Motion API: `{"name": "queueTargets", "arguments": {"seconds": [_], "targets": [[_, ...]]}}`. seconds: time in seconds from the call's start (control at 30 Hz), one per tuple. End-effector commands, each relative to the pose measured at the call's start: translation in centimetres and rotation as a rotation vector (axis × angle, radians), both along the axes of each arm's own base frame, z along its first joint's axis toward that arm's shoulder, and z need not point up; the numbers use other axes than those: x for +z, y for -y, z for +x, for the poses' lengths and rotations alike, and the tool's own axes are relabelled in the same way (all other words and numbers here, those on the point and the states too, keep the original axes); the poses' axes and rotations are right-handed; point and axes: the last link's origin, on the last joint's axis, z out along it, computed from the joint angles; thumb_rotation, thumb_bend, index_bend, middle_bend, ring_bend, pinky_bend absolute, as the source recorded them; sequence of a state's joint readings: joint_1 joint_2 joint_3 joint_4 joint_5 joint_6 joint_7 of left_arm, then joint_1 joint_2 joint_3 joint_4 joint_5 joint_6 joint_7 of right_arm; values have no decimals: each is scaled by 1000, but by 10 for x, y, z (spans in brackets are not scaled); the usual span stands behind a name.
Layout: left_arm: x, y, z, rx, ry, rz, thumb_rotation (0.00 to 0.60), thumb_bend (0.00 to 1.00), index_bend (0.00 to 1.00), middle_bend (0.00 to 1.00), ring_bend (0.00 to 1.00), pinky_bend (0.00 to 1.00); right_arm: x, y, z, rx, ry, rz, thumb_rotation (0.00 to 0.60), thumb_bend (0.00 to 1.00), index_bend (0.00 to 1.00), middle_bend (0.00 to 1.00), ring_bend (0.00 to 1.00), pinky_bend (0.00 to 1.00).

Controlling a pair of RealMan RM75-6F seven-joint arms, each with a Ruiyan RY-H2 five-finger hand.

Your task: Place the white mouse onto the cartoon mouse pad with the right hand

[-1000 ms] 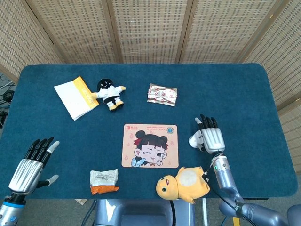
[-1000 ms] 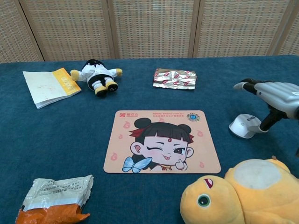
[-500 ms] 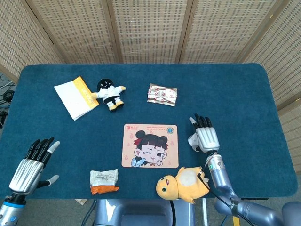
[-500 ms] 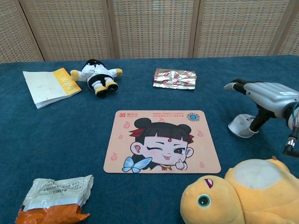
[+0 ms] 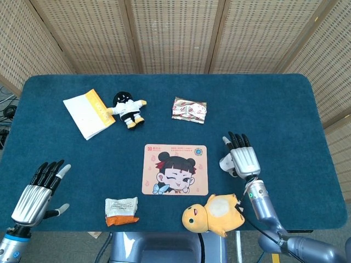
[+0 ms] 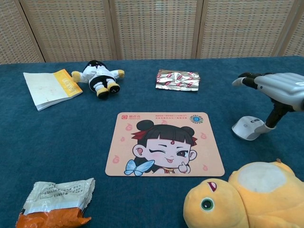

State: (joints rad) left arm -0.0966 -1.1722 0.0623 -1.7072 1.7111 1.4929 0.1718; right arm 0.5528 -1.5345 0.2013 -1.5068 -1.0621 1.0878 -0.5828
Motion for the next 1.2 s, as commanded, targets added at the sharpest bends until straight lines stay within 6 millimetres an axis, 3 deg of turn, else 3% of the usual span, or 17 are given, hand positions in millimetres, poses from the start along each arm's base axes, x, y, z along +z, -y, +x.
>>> {"name": "queueTargets", "arguments": {"seconds": [0.03,0.2,0.53,1.2], "targets": [[0,1,1,-5,2,0,600,55,0,0,0,0,14,-1,3,0,-56,33,600,0,163,6,0,0],[0,3,3,-13,2,-4,600,55,0,0,0,0,17,0,7,4,-80,47,600,0,221,53,0,0],[0,4,3,-15,1,-5,600,55,0,0,0,0,4,6,9,23,-119,65,600,0,279,63,0,0],[-6,1,2,-6,-22,-12,600,54,0,0,0,0,-8,19,-21,-19,-151,77,600,0,302,66,0,0]]}}
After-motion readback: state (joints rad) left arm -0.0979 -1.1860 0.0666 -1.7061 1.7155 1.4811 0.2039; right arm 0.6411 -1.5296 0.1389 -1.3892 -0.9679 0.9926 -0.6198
